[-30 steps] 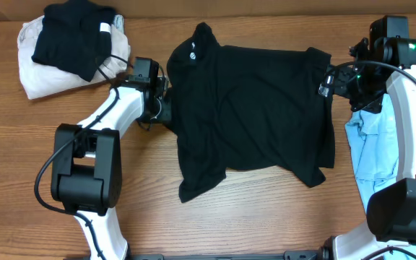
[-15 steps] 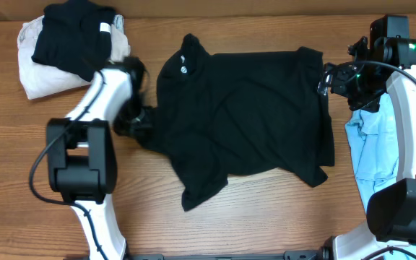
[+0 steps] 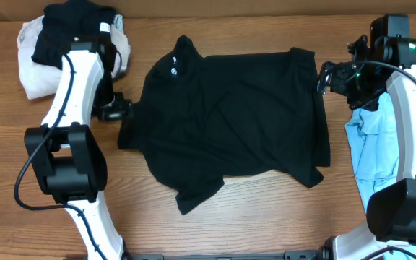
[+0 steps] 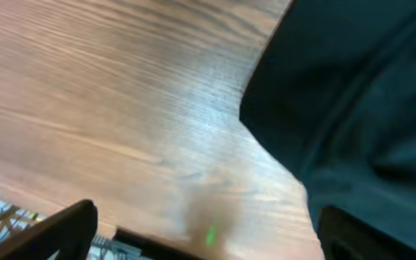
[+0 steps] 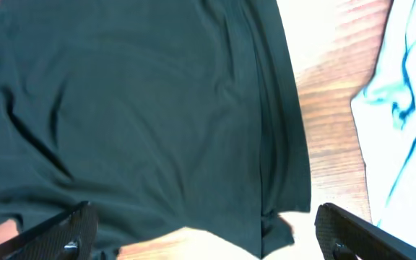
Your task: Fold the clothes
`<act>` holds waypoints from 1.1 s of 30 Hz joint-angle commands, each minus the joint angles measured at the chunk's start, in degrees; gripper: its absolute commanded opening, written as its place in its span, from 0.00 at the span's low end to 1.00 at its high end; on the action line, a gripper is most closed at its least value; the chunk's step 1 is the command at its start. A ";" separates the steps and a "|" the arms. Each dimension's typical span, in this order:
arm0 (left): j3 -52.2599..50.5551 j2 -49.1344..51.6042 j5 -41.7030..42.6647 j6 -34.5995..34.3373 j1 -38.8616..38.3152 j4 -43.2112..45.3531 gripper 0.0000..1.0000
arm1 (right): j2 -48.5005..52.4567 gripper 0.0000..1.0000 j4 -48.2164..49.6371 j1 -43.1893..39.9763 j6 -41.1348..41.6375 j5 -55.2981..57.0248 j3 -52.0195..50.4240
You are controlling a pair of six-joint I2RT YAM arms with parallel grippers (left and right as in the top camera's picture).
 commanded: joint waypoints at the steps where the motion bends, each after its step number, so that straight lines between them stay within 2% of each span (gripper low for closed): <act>1: 13.27 -1.16 2.97 -1.16 0.11 -4.68 1.00 | -3.41 1.00 -2.40 -0.07 -0.39 -0.61 4.63; 3: 19.61 -3.08 9.81 -1.11 0.11 -5.18 1.00 | -6.69 1.00 -4.55 -0.07 -0.39 -0.46 5.64; 6: 23.74 -8.44 18.99 -3.50 -0.83 -4.04 1.00 | -13.05 1.00 -7.63 -0.07 0.81 2.01 5.62; 8: 24.00 -12.33 19.52 -3.96 -2.56 -3.48 1.00 | -17.33 1.00 -9.68 -0.07 2.29 4.28 5.62; 14: 21.22 -21.62 12.96 -6.75 -10.97 -5.14 1.00 | -26.99 1.00 -15.28 -0.07 6.27 8.92 5.40; 17: 14.29 -25.68 7.32 -9.86 -17.03 -5.01 1.00 | -29.97 1.00 -16.09 -0.07 6.34 8.92 3.82; 20: 3.13 -28.63 3.34 -12.17 -23.76 -2.36 1.00 | -32.02 1.00 -13.57 -0.07 6.34 8.92 0.50; 27: -23.56 -30.82 4.28 -17.38 -38.36 9.42 1.00 | -31.74 1.00 -8.66 -0.07 6.27 8.37 -7.45; 33: -39.89 -30.82 10.10 -15.47 -44.87 22.69 0.98 | -31.21 1.00 -5.20 -0.07 6.29 8.17 -13.27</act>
